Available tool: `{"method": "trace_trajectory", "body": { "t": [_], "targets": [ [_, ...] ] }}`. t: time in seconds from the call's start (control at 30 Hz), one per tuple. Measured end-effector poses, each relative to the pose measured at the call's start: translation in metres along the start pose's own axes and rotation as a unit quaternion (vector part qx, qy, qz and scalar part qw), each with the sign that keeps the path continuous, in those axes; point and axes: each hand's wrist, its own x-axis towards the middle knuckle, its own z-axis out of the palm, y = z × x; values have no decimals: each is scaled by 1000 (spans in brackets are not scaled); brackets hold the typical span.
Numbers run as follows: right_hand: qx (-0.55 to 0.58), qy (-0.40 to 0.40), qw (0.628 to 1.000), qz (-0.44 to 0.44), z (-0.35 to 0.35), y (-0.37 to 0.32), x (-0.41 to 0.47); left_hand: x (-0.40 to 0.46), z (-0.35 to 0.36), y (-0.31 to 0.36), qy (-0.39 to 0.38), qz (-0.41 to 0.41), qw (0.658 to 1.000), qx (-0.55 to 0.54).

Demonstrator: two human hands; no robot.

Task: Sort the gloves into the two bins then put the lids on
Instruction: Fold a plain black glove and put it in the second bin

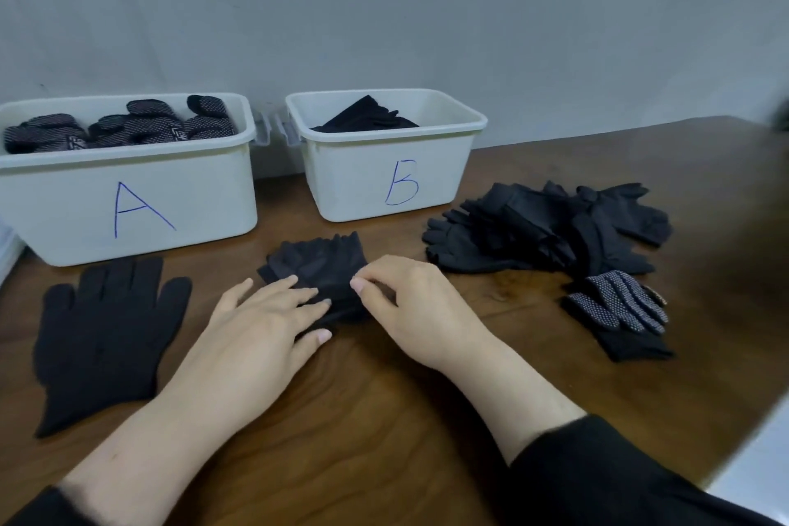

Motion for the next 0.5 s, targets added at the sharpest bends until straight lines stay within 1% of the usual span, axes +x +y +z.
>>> {"method": "trace_trajectory", "body": {
  "t": [0.1,0.17,0.23,0.3,0.37,0.43,0.5],
  "targets": [
    [-33,102,994,0,-17,20,6,-3,-4,2,49,10,998,-34],
    [-70,163,984,24,-38,40,15,-3,-6,2,81,14,995,-55],
    [-133,180,971,80,-64,61,24,-2,-7,3,99,20,992,-70],
    [-201,140,957,157,-88,79,34,-1,-6,4,106,20,991,-82],
    [-261,66,936,228,-101,90,43,-1,-5,3,116,13,989,-90],
    [-292,6,919,263,-105,100,50,-1,-6,1,126,8,987,-95],
    [-291,-9,918,271,-105,109,54,-2,-8,0,146,-4,983,-113]
  ]
}}
